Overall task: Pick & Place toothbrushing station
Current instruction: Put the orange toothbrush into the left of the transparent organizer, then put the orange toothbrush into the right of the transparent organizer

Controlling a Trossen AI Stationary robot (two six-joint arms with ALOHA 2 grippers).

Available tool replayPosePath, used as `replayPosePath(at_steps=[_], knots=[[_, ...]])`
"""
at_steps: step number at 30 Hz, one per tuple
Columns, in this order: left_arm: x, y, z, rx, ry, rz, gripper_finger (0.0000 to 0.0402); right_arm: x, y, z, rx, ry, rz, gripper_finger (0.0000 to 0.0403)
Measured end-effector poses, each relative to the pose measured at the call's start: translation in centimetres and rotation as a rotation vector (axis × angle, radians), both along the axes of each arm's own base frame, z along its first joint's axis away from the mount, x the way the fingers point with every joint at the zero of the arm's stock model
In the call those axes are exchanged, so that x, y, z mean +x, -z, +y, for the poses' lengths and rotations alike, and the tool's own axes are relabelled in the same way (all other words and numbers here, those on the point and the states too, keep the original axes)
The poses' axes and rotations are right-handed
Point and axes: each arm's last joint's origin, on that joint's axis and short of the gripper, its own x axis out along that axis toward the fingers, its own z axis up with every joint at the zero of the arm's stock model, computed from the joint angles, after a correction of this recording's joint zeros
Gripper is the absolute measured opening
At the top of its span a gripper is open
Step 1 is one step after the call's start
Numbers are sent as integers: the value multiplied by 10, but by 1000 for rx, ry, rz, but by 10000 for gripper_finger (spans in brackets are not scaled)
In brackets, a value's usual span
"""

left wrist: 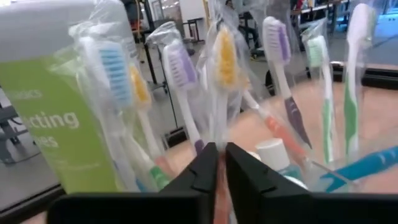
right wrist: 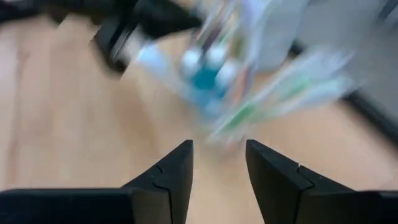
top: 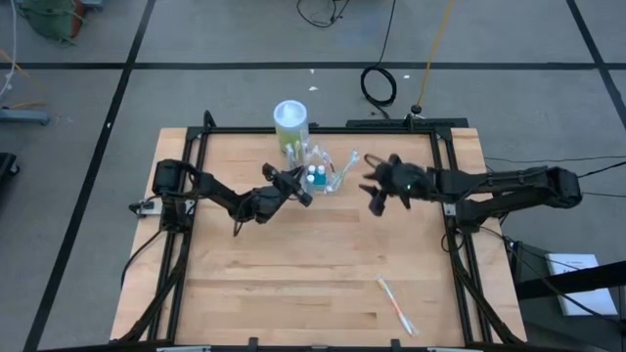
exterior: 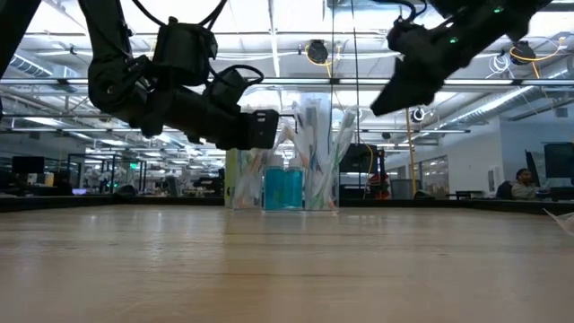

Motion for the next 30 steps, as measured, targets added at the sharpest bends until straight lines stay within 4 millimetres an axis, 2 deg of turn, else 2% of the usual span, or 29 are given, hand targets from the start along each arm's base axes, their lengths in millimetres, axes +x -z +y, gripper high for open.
replayPosePath(at_steps=[7,10,14,18,22,26,30], knots=[[-1,-3,-7,3,-3,18,128,-14,24,51,227,-47,223,132],[-5,-17,-15,23,-57,12,164,-22,31,77,378,-71,299,125],[-12,-47,-22,8,-60,-73,200,-30,41,117,578,-114,383,116],[-20,-73,-27,19,-30,-110,216,-32,60,154,720,-91,474,106],[-27,-89,-26,44,-32,-124,218,-31,79,182,806,-67,515,98],[-28,-92,-25,63,-35,-110,218,-26,92,198,851,-66,503,98],[-28,-90,-25,63,-32,-92,218,-22,106,204,856,-52,513,98]])
